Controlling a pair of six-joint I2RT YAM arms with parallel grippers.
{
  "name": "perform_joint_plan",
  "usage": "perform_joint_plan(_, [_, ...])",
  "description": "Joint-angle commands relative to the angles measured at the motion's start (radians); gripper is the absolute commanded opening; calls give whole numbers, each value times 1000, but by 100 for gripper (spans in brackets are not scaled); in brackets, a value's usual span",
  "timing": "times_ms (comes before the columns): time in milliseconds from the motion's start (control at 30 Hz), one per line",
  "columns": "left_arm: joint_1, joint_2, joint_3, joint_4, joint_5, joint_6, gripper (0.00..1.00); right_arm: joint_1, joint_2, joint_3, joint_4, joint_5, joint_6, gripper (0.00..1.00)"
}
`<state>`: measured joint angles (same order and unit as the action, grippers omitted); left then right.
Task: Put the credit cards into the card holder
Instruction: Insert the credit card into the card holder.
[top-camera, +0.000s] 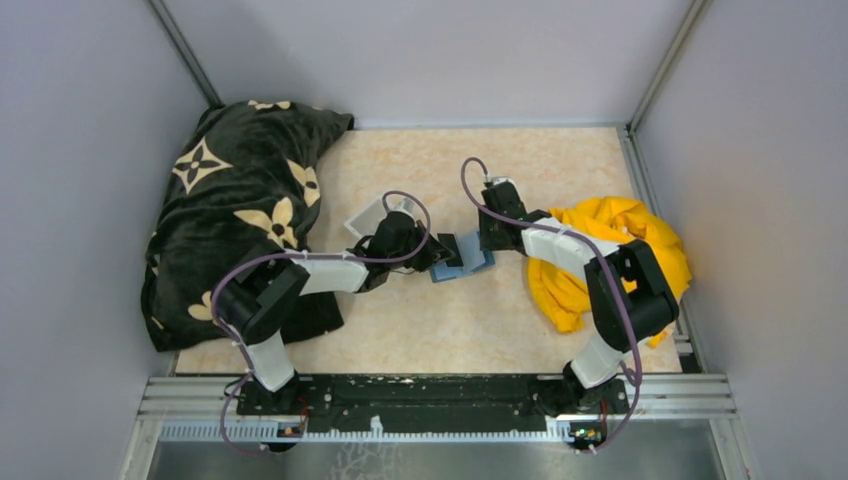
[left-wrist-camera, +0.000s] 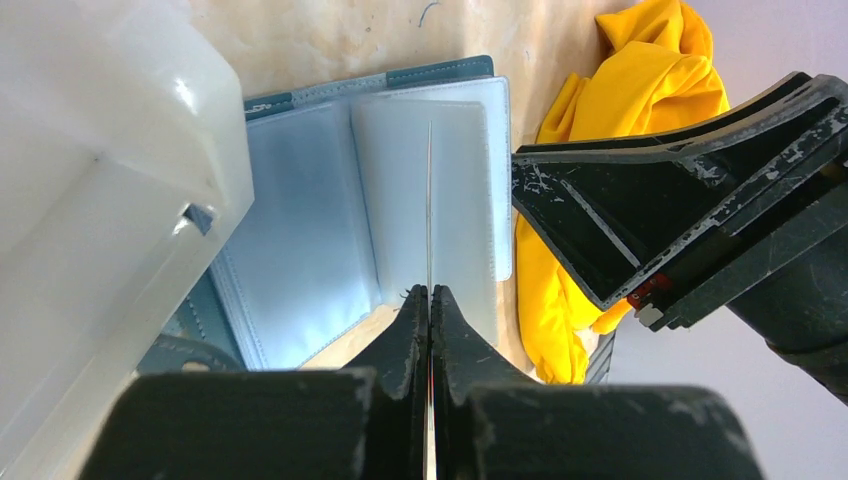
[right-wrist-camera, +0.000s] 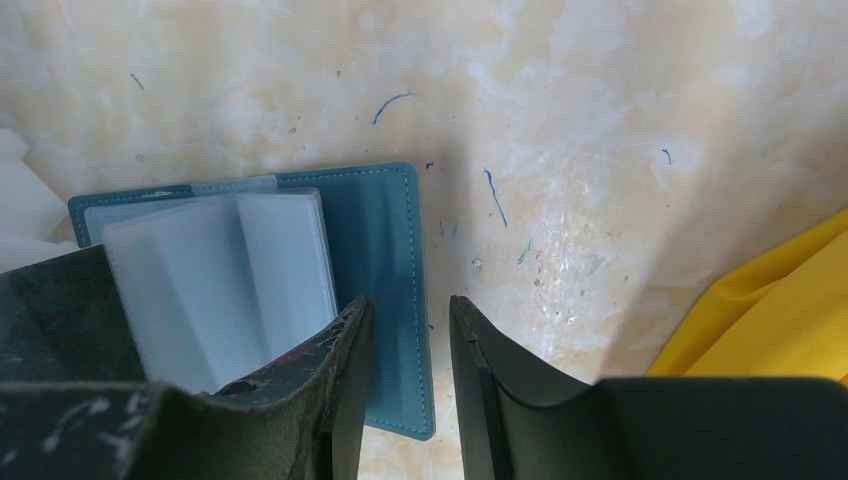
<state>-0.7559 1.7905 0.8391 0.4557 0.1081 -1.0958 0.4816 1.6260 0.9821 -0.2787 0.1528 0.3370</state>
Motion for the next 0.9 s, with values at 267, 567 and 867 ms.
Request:
perform_joint_plan(267, [-11,-262,-10,-198,-183,137,0,6,-51,19,22,-6,4,35])
perform_joint_plan(567, [-30,-204,-19,-159,-145,133,0,6,-55,12,27,-6,8,35])
perform_joint_plan(867, [-41,-98,-93,21,-133,21,0,-2,-51,-4,46,-7,17,35])
